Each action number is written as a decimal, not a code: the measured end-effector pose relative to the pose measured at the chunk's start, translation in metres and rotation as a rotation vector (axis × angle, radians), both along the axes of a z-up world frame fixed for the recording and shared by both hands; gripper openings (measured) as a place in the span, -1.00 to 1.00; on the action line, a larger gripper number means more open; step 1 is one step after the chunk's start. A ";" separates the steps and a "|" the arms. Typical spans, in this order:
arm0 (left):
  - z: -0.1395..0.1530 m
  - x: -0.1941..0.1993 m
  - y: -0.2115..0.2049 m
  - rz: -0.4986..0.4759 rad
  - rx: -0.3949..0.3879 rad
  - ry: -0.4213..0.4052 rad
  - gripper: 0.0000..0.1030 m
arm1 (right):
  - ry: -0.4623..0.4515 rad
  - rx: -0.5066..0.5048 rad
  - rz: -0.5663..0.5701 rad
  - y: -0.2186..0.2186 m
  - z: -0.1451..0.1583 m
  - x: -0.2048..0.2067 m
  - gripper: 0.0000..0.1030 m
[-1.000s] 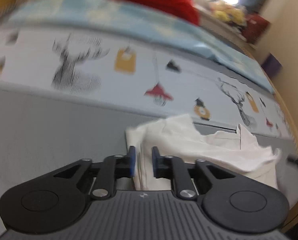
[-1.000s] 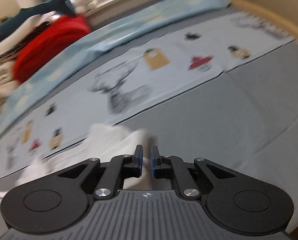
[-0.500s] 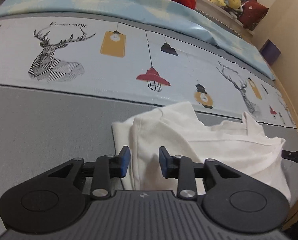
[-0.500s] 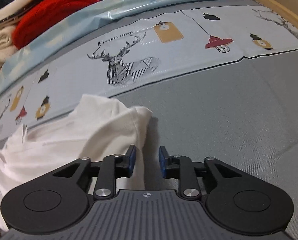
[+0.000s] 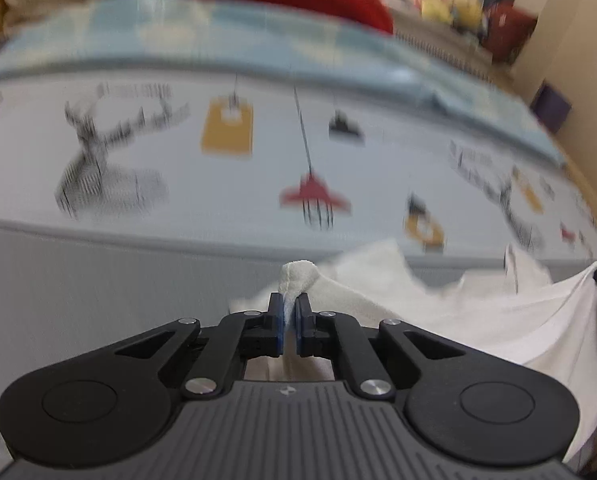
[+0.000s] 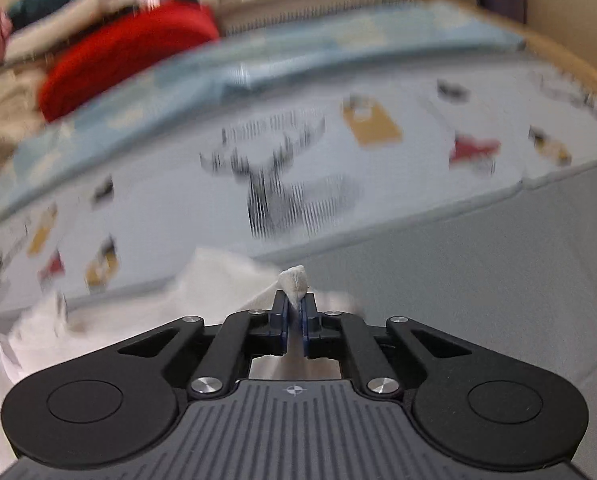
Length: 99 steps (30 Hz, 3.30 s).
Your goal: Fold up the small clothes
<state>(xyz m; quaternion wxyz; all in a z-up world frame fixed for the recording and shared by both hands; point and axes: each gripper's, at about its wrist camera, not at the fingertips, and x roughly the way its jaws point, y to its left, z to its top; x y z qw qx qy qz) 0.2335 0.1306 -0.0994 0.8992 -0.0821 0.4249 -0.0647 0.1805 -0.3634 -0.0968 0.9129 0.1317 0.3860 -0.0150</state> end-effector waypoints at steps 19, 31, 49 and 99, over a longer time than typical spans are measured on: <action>-0.036 -0.028 0.006 -0.078 -0.051 0.411 -0.38 | 0.279 -0.061 0.058 0.002 -0.027 -0.015 -0.42; -0.038 -0.098 -0.010 -0.296 0.107 0.487 -0.94 | 0.475 -0.086 0.220 0.008 -0.033 -0.081 -0.94; -0.021 -0.085 0.032 -0.063 -0.077 0.398 -0.20 | 0.338 -0.098 0.152 0.009 -0.001 -0.088 -0.41; -0.039 -0.060 0.065 0.011 -0.139 0.387 -0.73 | 0.108 -0.209 -0.004 0.017 0.039 -0.098 -0.09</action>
